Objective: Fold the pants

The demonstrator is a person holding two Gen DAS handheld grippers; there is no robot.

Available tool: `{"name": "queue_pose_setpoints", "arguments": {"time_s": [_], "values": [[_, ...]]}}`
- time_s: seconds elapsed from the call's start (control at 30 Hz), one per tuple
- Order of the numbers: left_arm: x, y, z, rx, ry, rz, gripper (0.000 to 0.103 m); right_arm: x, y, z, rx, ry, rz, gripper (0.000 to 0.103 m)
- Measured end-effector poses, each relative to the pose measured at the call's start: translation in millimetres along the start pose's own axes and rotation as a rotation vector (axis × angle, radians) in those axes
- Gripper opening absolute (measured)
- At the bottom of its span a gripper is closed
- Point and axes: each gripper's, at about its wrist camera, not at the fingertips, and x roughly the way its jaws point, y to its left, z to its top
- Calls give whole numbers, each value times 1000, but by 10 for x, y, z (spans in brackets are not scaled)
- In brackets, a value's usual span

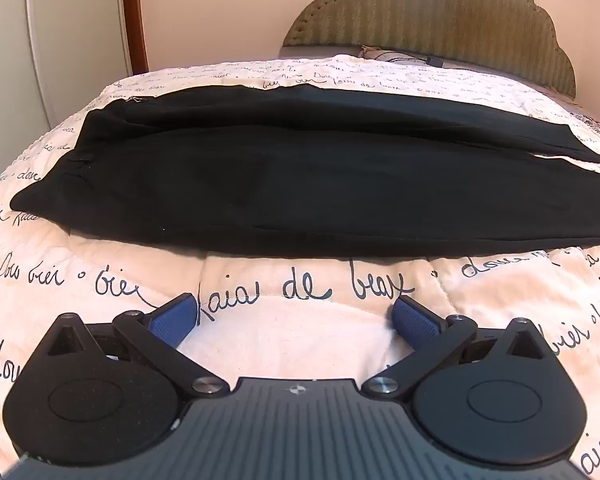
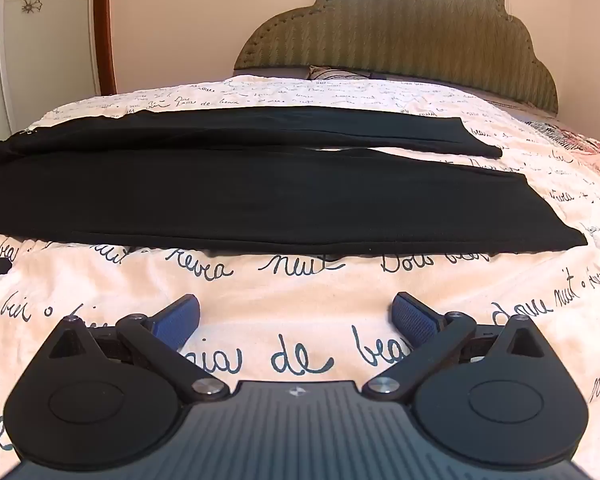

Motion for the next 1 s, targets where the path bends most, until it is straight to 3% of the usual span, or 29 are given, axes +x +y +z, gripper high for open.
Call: {"name": "queue_pose_setpoints", "arguments": {"time_s": [0.23, 1.0], "values": [[-29, -91, -5, 0, 1, -1, 103, 0, -43, -7, 47, 4, 37, 103], [-105, 83, 4, -34, -18, -21, 102, -23, 11, -25, 30, -2, 13, 103]]}}
